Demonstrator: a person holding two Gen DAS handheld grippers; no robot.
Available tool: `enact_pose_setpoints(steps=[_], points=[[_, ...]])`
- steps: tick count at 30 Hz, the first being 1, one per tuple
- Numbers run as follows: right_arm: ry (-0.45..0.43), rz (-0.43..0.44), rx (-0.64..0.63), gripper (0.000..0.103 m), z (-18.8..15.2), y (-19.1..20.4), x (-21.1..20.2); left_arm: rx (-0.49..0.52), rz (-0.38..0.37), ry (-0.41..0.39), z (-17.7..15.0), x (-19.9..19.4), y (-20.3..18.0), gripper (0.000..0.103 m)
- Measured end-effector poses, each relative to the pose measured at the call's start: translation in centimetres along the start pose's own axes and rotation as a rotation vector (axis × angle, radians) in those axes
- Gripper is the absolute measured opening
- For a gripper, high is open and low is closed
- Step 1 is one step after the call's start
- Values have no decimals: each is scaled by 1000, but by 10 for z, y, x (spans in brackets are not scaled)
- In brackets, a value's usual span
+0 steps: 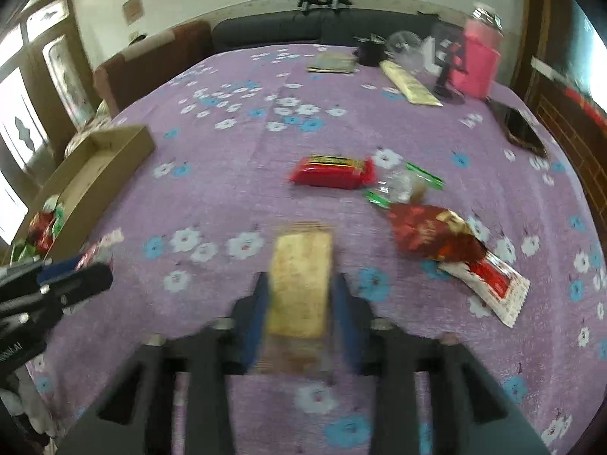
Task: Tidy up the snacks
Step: 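Carry the packet and the pastry over the cardboard box with both grippers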
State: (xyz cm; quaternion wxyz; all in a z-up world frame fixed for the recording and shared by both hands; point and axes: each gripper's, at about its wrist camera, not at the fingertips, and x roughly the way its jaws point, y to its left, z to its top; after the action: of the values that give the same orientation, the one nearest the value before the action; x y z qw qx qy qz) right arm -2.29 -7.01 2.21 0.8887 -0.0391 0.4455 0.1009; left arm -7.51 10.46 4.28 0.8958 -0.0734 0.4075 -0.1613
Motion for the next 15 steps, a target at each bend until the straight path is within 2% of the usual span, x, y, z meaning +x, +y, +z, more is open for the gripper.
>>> enact_pose_setpoints(steps=[2,4,9,11,12,14,15], points=[[-12,-33,-32,17,0,8,-3,-10,-7,-20,2,-9,3,21],[-9,-1,-8,0,2,7,-6,-15,-7,-42,4,-19,6,22],[-26,26,26,0,6,2,-12,-41,-1,-96,9,-47,24,22],[-29,31,55,11,7,-3,-12,-52,2,-113,9,-55,30,22],[-18,27,61,30,8,-5,-10,-58,5,-120,8,-58,33,22],[-3,25,64,49,8,-5,-6,-72,6,-132,7,-63,40,22],[9,17,51,49,8,-2,-2,-81,5,-136,6,-65,44,22]])
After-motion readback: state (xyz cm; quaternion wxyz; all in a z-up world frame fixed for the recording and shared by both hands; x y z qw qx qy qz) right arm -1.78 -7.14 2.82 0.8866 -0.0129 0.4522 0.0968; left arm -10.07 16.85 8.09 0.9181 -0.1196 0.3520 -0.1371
